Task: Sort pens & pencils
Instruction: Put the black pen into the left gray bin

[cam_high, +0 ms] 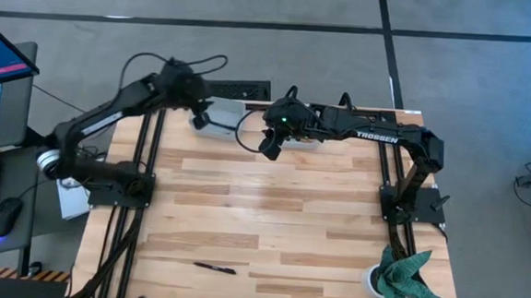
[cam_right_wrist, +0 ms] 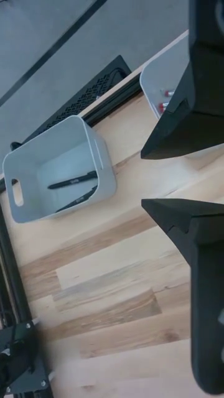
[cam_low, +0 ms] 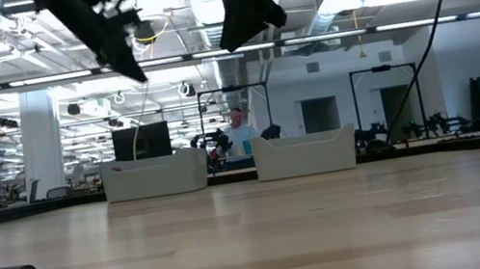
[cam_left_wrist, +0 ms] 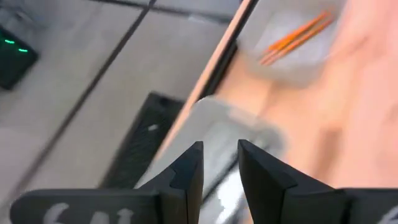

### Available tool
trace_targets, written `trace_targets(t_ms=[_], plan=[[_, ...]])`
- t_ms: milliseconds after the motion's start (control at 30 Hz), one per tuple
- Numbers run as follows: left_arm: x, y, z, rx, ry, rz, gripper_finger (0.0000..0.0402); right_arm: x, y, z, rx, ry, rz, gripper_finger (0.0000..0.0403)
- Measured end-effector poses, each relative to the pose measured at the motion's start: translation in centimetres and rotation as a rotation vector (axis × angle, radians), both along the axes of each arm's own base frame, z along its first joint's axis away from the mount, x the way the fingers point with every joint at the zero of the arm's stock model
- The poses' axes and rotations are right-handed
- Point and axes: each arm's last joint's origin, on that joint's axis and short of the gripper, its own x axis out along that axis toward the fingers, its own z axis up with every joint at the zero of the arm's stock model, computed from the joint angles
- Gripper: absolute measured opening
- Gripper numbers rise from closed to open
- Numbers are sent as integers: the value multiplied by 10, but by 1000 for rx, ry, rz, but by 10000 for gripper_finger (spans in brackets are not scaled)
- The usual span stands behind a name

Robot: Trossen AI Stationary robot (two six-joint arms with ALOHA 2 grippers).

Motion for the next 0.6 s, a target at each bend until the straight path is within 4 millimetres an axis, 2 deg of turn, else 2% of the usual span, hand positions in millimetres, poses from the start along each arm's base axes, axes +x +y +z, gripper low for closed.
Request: trace_targets(t_ms=[267, 400, 600], plan=[[-19, -43, 27, -131, -216, -39, 92, 1, 6, 0, 2, -3, 14, 133], [-18, -59, 30, -196, -239, -133, 92, 2, 10, 0, 6, -6, 19, 134], [-15, -76, 24, -268, -169, -196, 92, 4, 18, 0, 12, -8, 36, 133]])
